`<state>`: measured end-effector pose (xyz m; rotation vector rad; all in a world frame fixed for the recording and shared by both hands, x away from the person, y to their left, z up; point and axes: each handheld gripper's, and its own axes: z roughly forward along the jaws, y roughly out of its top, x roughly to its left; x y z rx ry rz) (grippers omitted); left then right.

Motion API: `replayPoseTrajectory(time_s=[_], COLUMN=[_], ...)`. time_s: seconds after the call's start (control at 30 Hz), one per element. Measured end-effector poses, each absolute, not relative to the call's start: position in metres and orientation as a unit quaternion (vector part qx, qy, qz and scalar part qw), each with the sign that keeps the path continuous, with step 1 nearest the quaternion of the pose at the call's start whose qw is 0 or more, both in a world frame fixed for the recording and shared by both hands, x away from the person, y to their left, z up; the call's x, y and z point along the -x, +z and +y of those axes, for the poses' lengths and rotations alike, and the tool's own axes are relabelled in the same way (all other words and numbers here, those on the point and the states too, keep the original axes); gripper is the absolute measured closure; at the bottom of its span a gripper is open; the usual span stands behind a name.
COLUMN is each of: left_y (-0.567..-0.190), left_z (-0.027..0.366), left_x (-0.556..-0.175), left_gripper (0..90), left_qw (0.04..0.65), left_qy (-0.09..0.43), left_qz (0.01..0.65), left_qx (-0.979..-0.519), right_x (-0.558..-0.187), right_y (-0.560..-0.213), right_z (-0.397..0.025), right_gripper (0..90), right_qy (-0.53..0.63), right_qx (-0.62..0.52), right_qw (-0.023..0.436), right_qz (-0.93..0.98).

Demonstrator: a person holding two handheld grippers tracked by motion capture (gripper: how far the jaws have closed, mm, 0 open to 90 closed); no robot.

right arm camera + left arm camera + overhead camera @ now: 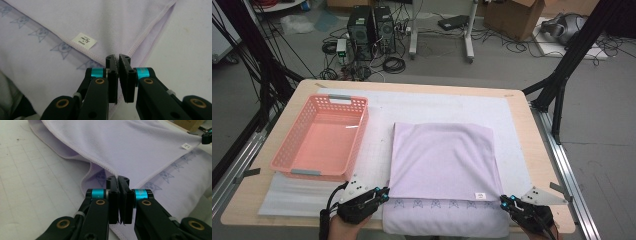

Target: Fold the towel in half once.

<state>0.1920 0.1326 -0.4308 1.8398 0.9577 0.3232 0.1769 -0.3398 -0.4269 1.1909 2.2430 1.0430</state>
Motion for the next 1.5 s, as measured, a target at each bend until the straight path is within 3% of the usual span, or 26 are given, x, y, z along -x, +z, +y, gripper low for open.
replayPoseTrajectory(time_s=[0.17,0.2,0.27,0.3,0.4,0.73,0.93,1.0,1.07,1.1,1.17,1.5], left_y=[-0.434,-0.436,-0.437,-0.437,-0.435,-0.438,-0.444,-0.449,-0.453,-0.453,-0.452,-0.432], left_z=[0.137,0.136,0.137,0.138,0.139,0.135,0.118,0.114,0.108,0.106,0.105,0.117], left_x=[-0.182,-0.184,-0.193,-0.198,-0.214,-0.284,-0.307,-0.31,-0.31,-0.308,-0.307,-0.266], left_gripper=[86.4,83.3,65.9,61.4,49.9,46.0,47.1,51.5,59.4,65.1,83.0,85.3], left_qw=[0.497,0.497,0.5,0.502,0.513,0.5,0.475,0.463,0.448,0.441,0.44,0.493], left_qy=[0.12,0.124,0.123,0.128,0.132,0.121,0.109,0.103,0.109,0.126,0.122,0.125], left_qz=[0.391,0.393,0.405,0.407,0.419,0.463,0.474,0.48,0.476,0.475,0.478,0.438], left_qx=[-0.765,-0.763,-0.755,-0.752,-0.738,-0.722,-0.733,-0.738,-0.749,-0.751,-0.75,-0.741], right_x=[-0.165,-0.164,-0.166,-0.169,-0.182,-0.246,-0.277,-0.282,-0.282,-0.282,-0.281,-0.244], right_y=[-0.428,-0.428,-0.427,-0.426,-0.423,-0.429,-0.438,-0.444,-0.444,-0.444,-0.443,-0.425], right_z=[-0.342,-0.342,-0.342,-0.343,-0.344,-0.32,-0.294,-0.286,-0.284,-0.284,-0.286,-0.298], right_gripper=[85.1,83.1,69.7,65.5,60.6,55.8,59.6,67.8,84.1,86.1,87.4,87.7], right_qy=[0.372,0.374,0.378,0.385,0.399,0.39,0.371,0.348,0.353,0.349,0.353,0.39], right_qx=[-0.422,-0.421,-0.429,-0.431,-0.444,-0.448,-0.433,-0.423,-0.406,-0.404,-0.406,-0.395], right_qw=[0.186,0.187,0.198,0.204,0.22,0.214,0.191,0.192,0.194,0.197,0.195,0.186], right_qz=[0.805,0.805,0.796,0.79,0.771,0.775,0.799,0.814,0.82,0.822,0.82,0.81])
